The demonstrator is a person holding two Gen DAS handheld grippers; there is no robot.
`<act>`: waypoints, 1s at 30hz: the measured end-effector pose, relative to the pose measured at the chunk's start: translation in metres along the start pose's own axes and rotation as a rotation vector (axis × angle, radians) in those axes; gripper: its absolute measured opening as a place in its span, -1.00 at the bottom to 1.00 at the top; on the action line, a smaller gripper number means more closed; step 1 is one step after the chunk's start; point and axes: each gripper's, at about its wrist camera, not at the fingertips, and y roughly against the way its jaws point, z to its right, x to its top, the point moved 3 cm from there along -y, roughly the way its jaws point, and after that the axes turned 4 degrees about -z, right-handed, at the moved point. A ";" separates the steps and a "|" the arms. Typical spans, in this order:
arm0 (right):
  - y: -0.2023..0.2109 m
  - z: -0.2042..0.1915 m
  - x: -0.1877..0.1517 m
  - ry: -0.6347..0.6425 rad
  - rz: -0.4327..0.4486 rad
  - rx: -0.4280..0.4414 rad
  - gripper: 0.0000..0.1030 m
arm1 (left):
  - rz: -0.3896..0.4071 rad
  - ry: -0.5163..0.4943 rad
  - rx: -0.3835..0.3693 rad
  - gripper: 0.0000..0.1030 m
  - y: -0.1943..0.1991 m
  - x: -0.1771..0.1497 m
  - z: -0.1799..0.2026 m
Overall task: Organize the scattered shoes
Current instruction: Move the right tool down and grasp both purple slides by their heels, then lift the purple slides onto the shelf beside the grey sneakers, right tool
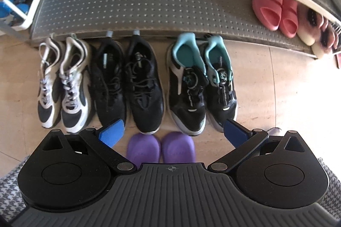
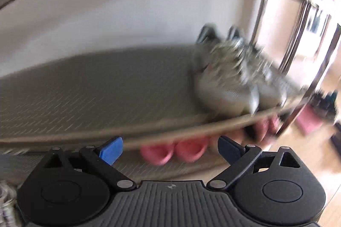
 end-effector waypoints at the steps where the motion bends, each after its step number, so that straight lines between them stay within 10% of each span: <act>1: 0.000 -0.010 -0.010 -0.010 -0.046 0.013 0.87 | 0.007 0.015 -0.007 0.98 0.003 0.002 -0.004; 5: -0.022 -0.055 -0.098 -0.054 -0.409 0.140 0.84 | 0.059 0.110 -0.036 0.98 0.025 0.011 -0.032; 10: -0.044 -0.141 -0.258 0.120 -0.875 0.263 0.16 | 0.082 0.142 -0.083 0.98 0.041 0.013 -0.048; 17: -0.075 -0.223 -0.351 0.231 -1.039 0.267 0.00 | 0.054 0.130 -0.098 0.98 0.037 0.014 -0.053; 26: -0.132 -0.263 -0.390 0.372 -1.196 0.134 -0.04 | 0.037 0.141 -0.090 0.98 0.031 0.018 -0.060; 30: -0.134 -0.264 -0.411 0.418 -1.203 0.098 -0.47 | 0.029 0.140 -0.091 0.98 0.029 0.020 -0.060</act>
